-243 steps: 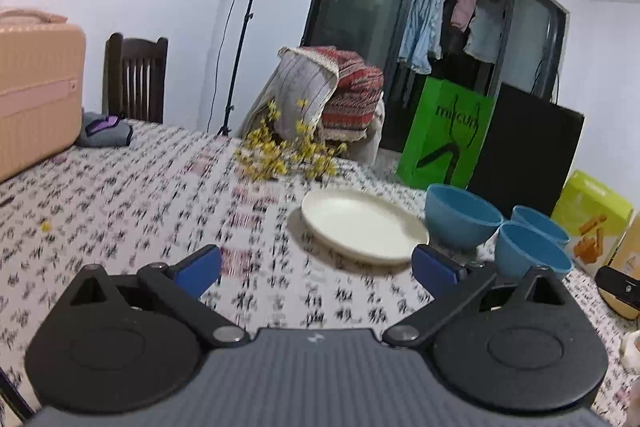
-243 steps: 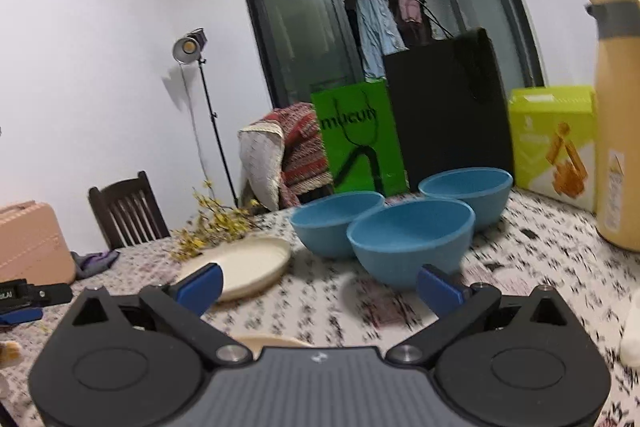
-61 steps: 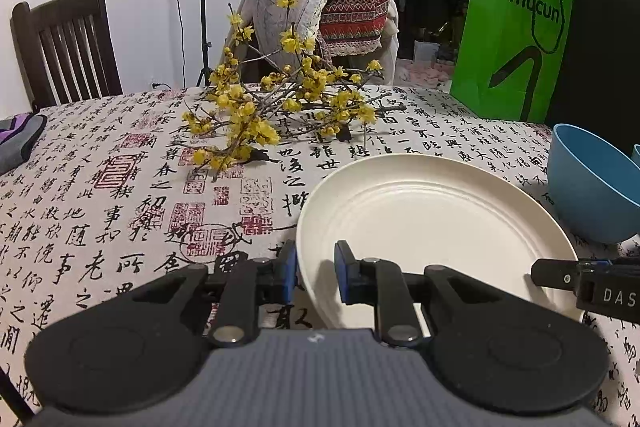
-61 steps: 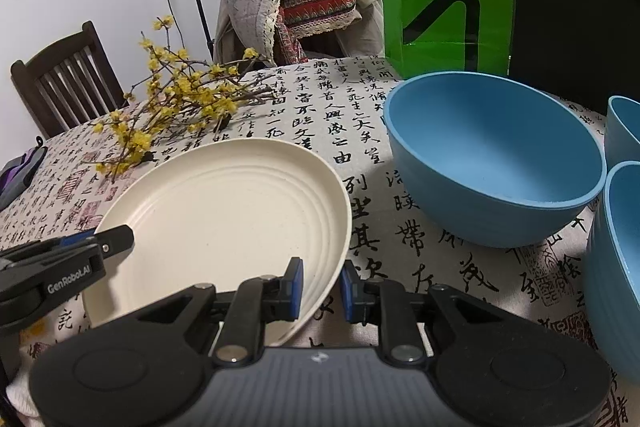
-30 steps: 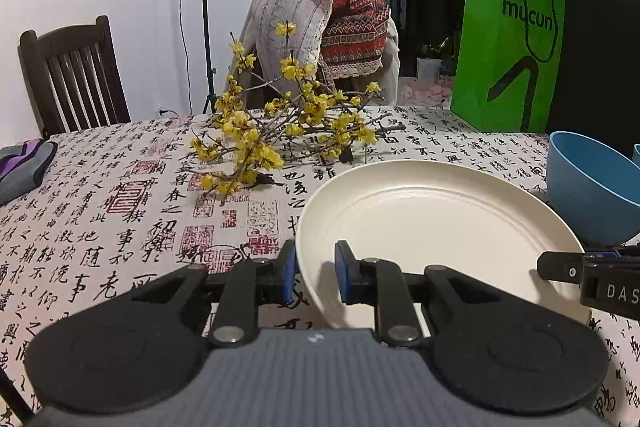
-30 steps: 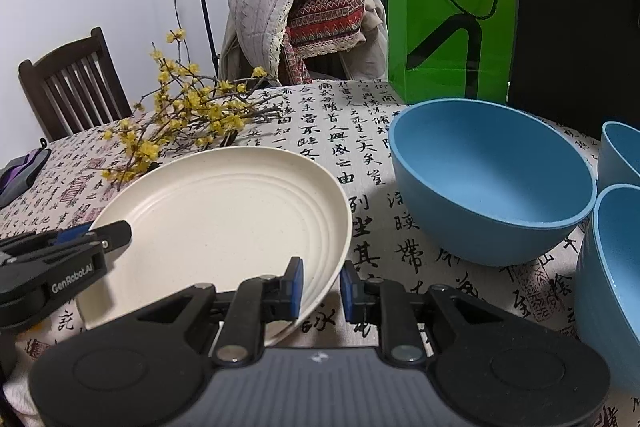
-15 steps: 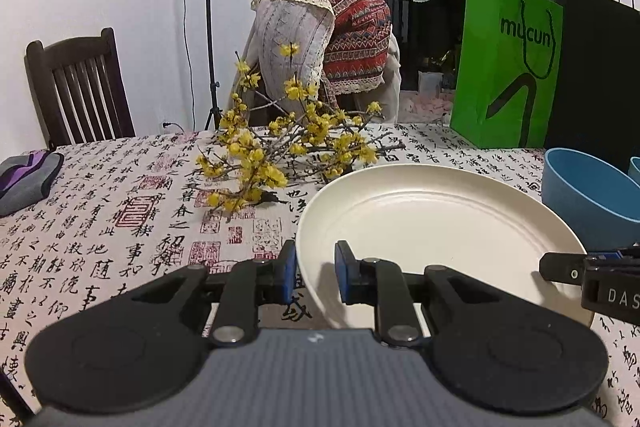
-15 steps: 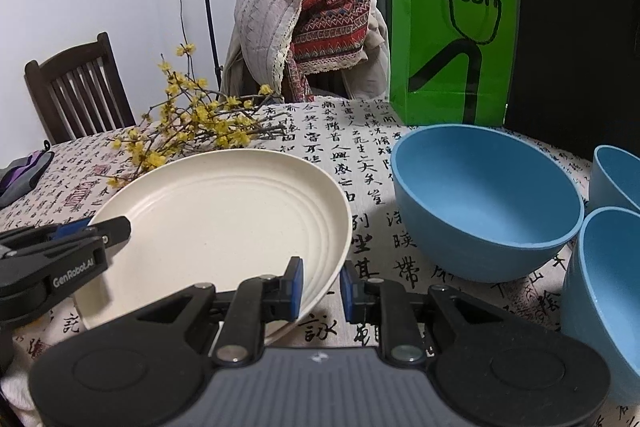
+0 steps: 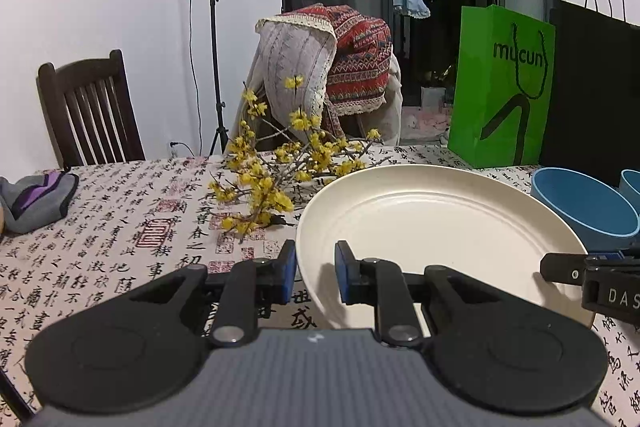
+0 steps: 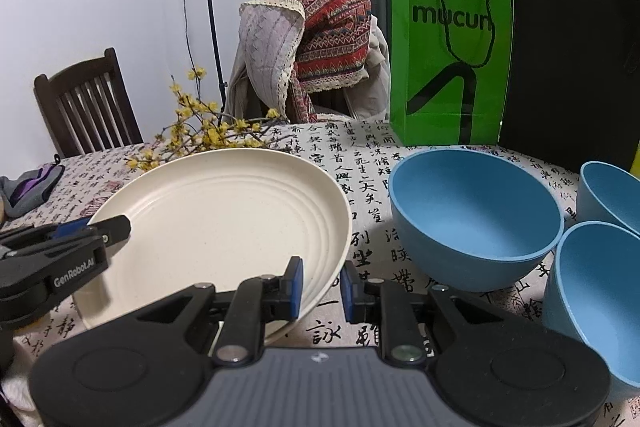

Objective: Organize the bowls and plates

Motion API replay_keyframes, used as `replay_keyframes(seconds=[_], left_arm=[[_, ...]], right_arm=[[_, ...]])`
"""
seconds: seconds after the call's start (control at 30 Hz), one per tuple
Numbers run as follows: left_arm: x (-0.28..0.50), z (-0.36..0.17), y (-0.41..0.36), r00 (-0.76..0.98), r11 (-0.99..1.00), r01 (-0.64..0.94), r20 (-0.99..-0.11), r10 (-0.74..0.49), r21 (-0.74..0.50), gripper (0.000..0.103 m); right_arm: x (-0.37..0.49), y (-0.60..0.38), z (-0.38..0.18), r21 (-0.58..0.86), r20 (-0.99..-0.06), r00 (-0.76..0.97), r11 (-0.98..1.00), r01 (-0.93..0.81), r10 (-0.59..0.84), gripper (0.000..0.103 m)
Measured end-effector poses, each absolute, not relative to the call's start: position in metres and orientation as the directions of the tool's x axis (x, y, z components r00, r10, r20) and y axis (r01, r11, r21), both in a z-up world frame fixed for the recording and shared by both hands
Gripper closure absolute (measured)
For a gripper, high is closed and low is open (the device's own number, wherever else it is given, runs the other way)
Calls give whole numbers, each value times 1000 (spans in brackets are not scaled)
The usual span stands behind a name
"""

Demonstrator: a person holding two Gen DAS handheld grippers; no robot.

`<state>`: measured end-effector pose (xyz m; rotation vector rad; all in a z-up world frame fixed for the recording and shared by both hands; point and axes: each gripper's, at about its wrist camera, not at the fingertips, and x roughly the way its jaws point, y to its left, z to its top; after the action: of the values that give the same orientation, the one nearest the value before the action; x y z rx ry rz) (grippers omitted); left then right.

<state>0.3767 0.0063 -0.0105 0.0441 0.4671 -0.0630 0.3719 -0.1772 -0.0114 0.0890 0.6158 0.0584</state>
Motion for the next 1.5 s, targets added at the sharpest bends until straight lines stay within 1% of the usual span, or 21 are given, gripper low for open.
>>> replay_keyframes(seconds=[0.63,0.97,1.5], left_arm=[[336,11,22,913,998,48,-407,-32,30,82],[322,15,30,922,999,32,-387,-24,15,82],[294,25,33,932,999,33,-362,-20,28,82]], right_arm=[[333,-164,9,113,-533,840,993,-44,97,84],[320,-156,9,139,-520,847,989,-45,112,84],[296,-153,11,155,-499,859,987,-40,113,84]])
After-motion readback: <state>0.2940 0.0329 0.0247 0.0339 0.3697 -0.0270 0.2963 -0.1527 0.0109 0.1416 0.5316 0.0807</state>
